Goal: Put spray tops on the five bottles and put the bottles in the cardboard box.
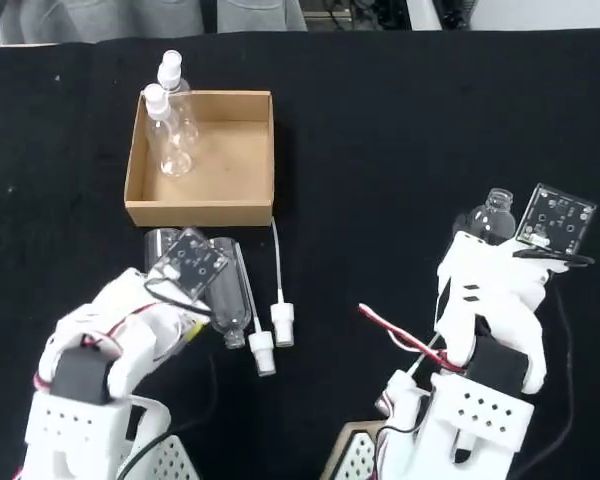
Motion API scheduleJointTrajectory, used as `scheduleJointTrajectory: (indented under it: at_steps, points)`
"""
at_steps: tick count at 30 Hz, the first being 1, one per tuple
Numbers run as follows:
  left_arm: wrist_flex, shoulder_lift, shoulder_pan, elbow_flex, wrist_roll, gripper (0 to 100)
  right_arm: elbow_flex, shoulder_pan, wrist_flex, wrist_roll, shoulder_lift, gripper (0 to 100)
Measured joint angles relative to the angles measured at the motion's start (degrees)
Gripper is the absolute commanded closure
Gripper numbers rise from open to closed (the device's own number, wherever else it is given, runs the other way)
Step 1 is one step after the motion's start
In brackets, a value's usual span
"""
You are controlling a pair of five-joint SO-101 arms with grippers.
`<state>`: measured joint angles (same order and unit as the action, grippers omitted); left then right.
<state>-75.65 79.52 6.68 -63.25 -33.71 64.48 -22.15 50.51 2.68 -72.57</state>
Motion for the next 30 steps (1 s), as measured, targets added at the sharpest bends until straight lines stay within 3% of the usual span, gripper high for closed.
scheduleJointTrajectory:
  at_steps: [13, 21, 30]
  points:
    - [0.0, -16.5, 5.0, 4.7, -2.0, 76, 0.0, -2.8, 0.0, 0.0, 0.0, 92.5]
    - [-3.5, -27.5, 5.6, 10.1, -12.1, 76, 0.0, -2.8, 0.0, 0.0, 0.0, 92.5]
    - [-5.5, -38.2, 14.3, 16.5, -14.8, 76, 0.0, -2.8, 0.0, 0.0, 0.0, 92.6]
